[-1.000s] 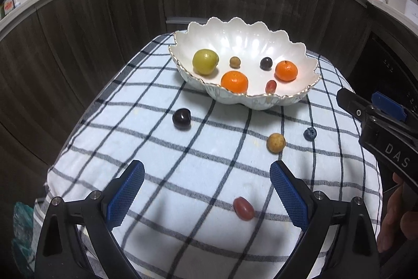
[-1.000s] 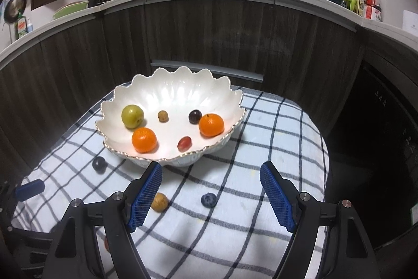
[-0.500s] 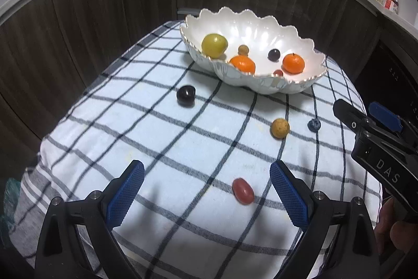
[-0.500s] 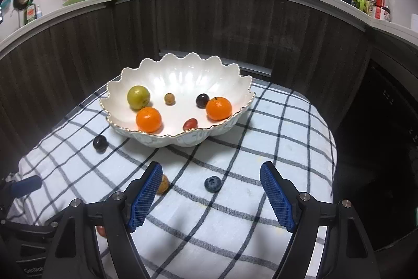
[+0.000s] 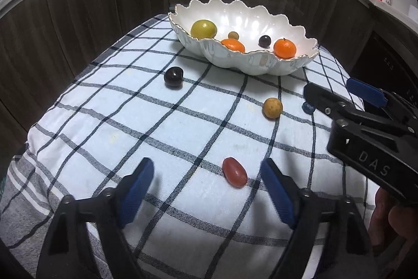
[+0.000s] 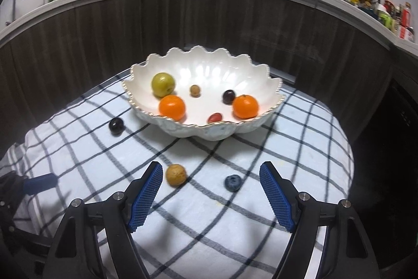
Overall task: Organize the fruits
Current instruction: 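Grasp the red grape with the left tool while the right tool grasps the small brown fruit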
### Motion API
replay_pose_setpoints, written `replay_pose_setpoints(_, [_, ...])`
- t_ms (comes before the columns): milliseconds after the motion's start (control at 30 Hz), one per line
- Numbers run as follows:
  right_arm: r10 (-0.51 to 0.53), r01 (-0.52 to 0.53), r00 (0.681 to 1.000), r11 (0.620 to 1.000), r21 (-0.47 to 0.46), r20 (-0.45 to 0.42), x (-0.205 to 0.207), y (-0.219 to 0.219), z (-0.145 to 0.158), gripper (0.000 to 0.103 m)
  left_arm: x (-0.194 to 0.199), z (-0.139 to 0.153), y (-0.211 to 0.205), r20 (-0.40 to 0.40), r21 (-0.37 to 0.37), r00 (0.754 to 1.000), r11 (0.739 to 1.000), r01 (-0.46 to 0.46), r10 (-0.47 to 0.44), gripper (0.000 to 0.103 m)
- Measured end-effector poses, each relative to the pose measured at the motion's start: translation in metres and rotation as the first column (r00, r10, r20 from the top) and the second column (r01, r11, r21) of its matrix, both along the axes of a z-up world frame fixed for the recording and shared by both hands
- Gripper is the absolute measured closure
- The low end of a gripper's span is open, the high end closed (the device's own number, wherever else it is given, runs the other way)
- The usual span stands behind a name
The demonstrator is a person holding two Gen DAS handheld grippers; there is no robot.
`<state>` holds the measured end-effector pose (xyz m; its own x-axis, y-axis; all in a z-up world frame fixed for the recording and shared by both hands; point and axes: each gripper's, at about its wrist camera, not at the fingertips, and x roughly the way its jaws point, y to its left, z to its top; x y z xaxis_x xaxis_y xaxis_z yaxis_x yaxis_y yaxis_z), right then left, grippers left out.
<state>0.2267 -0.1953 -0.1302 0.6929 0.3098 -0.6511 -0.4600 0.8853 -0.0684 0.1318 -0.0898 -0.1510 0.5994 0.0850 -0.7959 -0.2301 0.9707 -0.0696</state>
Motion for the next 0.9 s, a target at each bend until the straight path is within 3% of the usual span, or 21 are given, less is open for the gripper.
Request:
replay_pose_setpoints(200, [0.059,-0.059,0.998,0.998,-0.014,-0.012,-0.001,0.011,-0.008,0.026,0.001,-0.005,-0.003,0.013,0.006,1.000,1.000,0.000,0.000,0.023])
replay_pose_setpoints(333, [0.072,-0.072,0.996,0.997,0.004,-0.043,0.004,0.013,-0.016,0.027,0.005,-0.015,-0.005,-0.016,0.005,1.000,1.000,0.001,-0.001,0.029])
replay_pose_setpoints(600, [0.097,-0.096,0.992,0.995,0.016,-0.079,0.009,0.018,-0.030,0.039,0.010,-0.023,-0.012,0.001,0.012,1.000,1.000,0.011,-0.011,0.051])
replay_pose_setpoints(667, [0.096,-0.095,0.992,0.995,0.022,-0.081,0.011,0.018,-0.032,0.041,0.011,-0.023,-0.014,0.009,0.015,1.000,1.000,0.018,-0.018,0.060])
replay_pose_setpoints(900, [0.112,-0.110,0.989,0.994,0.030,-0.094,0.020,0.025,-0.039,0.047,0.011,-0.024,-0.018,0.027,0.009,0.999,0.999,0.035,-0.035,0.074])
